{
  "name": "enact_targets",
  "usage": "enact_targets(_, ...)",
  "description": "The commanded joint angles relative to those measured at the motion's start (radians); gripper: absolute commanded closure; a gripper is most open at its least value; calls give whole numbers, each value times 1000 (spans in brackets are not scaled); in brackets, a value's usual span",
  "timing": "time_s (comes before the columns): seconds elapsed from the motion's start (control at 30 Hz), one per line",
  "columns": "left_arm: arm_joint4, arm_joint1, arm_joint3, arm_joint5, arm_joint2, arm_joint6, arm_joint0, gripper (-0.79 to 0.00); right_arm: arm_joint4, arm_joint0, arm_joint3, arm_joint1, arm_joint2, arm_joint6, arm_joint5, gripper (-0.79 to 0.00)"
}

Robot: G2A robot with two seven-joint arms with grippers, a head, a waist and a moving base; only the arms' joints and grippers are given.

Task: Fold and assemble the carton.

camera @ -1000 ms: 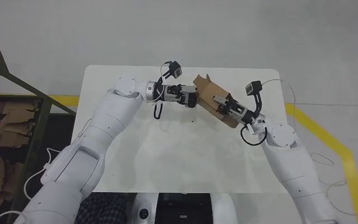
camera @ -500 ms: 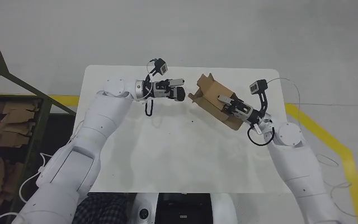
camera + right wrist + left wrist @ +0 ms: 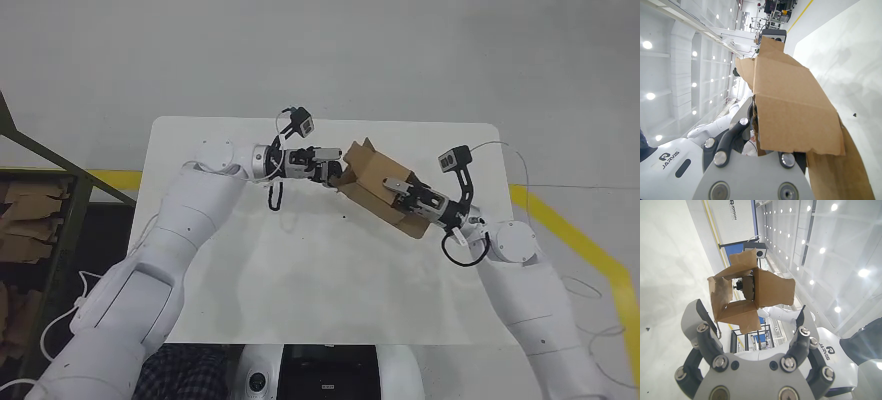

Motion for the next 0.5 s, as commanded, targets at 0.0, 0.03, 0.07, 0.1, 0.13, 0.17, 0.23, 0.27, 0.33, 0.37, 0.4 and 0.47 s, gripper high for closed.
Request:
enact_targets(0.0, -2, -2, -4, 3, 2, -3, -2, -785, 2, 1, 2, -1, -1, 0, -1, 0)
enact_targets(0.03, -2, -3, -6, 3, 2, -3, -3, -785, 3, 1, 4, -1, -2, 1, -2, 0)
enact_targets(0.07, -3, -4, -7, 5, 3, -5, -4, -785, 2, 1, 5, -1, -2, 3, -4, 0)
enact_targets(0.1, -4, -5, -9, 6, 3, -6, -4, -785, 3, 1, 5, -1, -2, 4, -5, 0)
enact_targets(0.13, -4, -6, -11, 6, 4, -6, -5, -785, 5, 0, 5, -1, -2, 7, -5, 0)
enact_targets(0.17, -4, -7, -13, 7, 5, -7, -5, -785, 5, -1, 5, -1, -3, 10, -6, 0)
enact_targets(0.23, -4, -10, -16, 9, 7, -9, -6, -785, 6, -2, 4, -1, -4, 14, -7, 0)
enact_targets(0.27, -4, -11, -19, 10, 9, -10, -7, -785, 6, -2, 4, -1, -4, 15, -7, 0)
enact_targets(0.33, -3, -13, -23, 11, 11, -11, -8, -785, 7, -3, 4, -1, -7, 16, -8, 0)
enact_targets(0.37, -4, -14, -24, 12, 12, -12, -8, -785, 7, -3, 4, -1, -8, 17, -9, 0)
enact_targets(0.4, -4, -15, -25, 13, 14, -13, -9, -785, 9, -3, 4, -2, -8, 18, -8, 0)
enact_targets(0.47, -2, -17, -28, 14, 16, -14, -10, -785, 10, -2, 5, -2, -9, 19, -11, 0)
